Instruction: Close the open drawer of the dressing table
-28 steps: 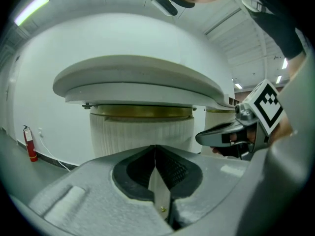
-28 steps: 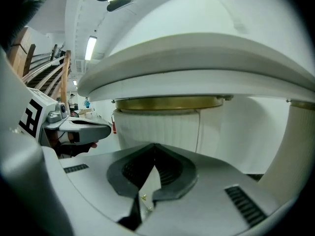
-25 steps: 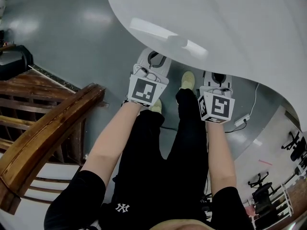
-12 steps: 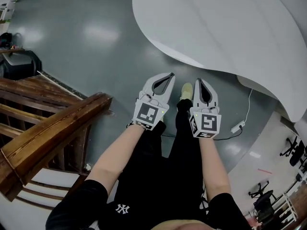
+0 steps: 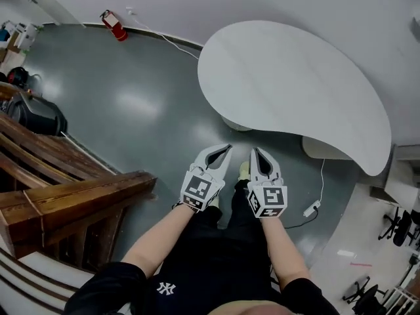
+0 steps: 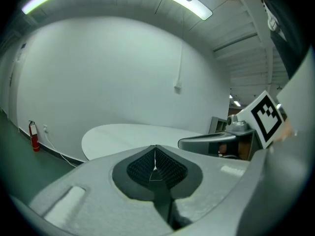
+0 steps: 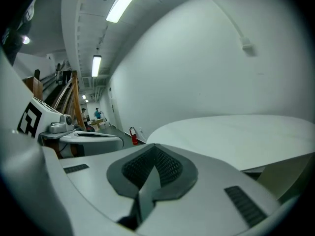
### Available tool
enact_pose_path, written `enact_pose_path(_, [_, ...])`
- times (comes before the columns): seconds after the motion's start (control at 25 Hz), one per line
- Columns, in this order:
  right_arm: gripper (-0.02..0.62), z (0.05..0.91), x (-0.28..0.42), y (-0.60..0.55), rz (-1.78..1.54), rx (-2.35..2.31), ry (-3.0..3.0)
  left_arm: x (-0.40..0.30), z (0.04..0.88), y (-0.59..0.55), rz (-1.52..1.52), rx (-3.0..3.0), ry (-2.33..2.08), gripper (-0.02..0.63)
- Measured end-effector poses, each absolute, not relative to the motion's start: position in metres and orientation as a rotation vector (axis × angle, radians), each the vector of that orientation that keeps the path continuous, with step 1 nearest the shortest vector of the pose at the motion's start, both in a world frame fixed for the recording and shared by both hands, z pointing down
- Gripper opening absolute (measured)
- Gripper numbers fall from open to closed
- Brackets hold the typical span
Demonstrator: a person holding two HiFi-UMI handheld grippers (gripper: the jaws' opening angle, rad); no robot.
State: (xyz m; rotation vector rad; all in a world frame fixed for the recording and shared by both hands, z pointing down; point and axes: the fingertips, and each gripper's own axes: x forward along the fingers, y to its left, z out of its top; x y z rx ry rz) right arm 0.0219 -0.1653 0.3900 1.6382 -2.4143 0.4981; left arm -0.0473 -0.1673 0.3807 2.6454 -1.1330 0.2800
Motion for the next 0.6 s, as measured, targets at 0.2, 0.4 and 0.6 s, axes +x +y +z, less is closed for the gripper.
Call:
enact_pose_path(0.2, [0.015,0.335,0.01,-0.156,0.481,1.639,-2.468,-0.055,0.322,-0.154,0.225,2.668,-1.116,0.011])
enact_pose_path(0.4, [0.015,0.288,0.002,-0.148,0.443,1.651,-2.512,-0.06,0.279,-0.143,0.179,2.657,-1.093,0.011])
enact_pose_path(0.6, [0.015,0.25,0.002,-0.148,0.403,1.661,-2.549,-0.059,0.249,-0.14,0.184,2.68,-1.105,0.011])
